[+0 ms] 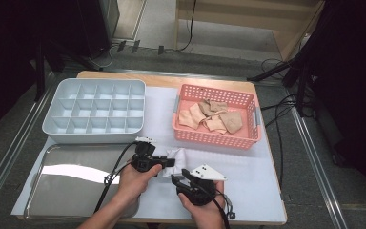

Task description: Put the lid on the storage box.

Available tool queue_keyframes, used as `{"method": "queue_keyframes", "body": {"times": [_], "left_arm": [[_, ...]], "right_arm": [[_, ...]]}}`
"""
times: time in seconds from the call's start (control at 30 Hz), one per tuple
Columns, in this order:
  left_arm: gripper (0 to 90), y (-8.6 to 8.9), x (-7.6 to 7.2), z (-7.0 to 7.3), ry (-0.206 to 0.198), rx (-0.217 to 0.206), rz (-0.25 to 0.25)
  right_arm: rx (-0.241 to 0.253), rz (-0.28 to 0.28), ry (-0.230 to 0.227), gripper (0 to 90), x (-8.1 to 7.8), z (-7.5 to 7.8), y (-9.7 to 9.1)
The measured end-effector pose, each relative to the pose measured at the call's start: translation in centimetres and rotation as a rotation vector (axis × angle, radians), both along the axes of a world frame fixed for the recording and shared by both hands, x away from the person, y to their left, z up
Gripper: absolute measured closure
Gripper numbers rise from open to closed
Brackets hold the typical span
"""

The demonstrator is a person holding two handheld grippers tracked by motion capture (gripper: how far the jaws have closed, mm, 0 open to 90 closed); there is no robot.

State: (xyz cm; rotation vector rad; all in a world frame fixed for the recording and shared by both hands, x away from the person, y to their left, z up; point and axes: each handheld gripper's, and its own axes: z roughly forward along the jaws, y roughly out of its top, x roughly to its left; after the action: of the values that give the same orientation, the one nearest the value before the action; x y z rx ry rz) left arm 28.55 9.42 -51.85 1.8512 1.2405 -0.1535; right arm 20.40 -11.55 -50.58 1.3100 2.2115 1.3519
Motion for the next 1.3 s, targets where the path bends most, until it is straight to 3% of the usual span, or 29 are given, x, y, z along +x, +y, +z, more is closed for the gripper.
{"method": "queue_keyframes", "body": {"times": [0.3,0.53,0.7,0.93,1.1,1.3], "left_arm": [[73.1,1.2,-0.3,1.3,-0.066,0.002,0.038],[72.9,2.7,-0.8,3.1,-0.156,0.018,0.083],[72.8,3.3,-1.0,4.1,-0.205,0.031,0.096],[72.8,4.4,-1.0,5.2,-0.229,0.015,0.122],[72.8,5.2,-0.8,5.9,-0.239,0.007,0.130],[72.8,5.7,-0.7,6.6,-0.249,0.002,0.124]], "right_arm": [[0.019,-0.112,-0.029,33.8,0.7,0.9,-4.5],[0.022,-0.189,-0.047,24.9,1.2,1.0,-7.4],[0.012,-0.251,-0.077,14.0,1.4,0.8,-9.2],[-0.002,-0.298,-0.079,2.8,1.6,0.0,-11.4],[0.010,-0.317,-0.066,2.7,1.8,-0.4,-13.3],[0.016,-0.393,-0.063,4.2,2.0,-0.8,-15.2]]}}
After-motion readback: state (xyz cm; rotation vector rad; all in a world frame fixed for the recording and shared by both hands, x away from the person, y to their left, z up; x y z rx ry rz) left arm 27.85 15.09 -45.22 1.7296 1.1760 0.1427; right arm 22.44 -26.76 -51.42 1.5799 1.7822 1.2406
